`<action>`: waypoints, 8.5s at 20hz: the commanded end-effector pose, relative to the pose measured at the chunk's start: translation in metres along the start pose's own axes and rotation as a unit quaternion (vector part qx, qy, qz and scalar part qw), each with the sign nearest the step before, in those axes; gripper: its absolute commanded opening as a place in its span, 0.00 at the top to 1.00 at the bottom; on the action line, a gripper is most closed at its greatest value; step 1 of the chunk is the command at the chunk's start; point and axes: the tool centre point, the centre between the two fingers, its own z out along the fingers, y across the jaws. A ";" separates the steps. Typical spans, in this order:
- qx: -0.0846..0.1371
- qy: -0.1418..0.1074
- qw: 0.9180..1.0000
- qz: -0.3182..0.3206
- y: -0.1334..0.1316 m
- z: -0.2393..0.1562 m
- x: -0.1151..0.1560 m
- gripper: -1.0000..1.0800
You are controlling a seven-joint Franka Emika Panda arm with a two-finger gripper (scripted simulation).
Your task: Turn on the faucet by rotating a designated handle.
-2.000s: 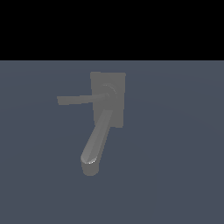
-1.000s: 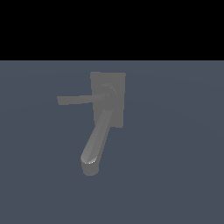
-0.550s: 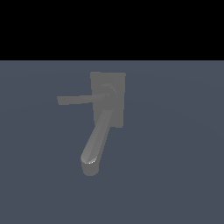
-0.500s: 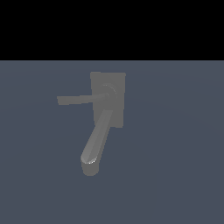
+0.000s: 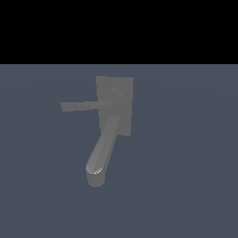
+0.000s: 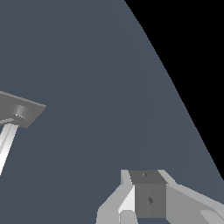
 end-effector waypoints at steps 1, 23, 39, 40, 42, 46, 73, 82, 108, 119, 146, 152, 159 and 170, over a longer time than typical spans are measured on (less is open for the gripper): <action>-0.053 0.031 0.998 -0.005 0.002 -0.016 0.011 1.00; -0.431 0.259 0.846 -0.176 -0.116 -0.133 0.099 1.00; -0.547 0.332 0.637 -0.430 -0.316 -0.071 0.122 1.00; -0.549 0.333 0.623 -0.448 -0.328 -0.062 0.121 1.00; -0.550 0.333 0.594 -0.484 -0.353 -0.040 0.118 1.00; -0.543 0.328 0.536 -0.557 -0.398 0.009 0.105 1.00; -0.432 0.255 0.329 -0.800 -0.496 0.233 -0.006 1.00; -0.440 0.239 0.324 -0.803 -0.482 0.247 0.002 1.00; -0.438 0.235 0.322 -0.806 -0.438 0.212 0.029 1.00; -0.440 0.236 0.322 -0.805 -0.403 0.199 0.040 1.00; -0.440 0.236 0.322 -0.804 -0.327 0.197 0.049 1.00; -0.441 0.236 0.323 -0.803 -0.310 0.198 0.051 1.00; -0.434 0.238 0.319 -0.808 -0.302 0.212 0.041 1.00; -0.439 0.237 0.322 -0.805 -0.265 0.229 0.037 1.00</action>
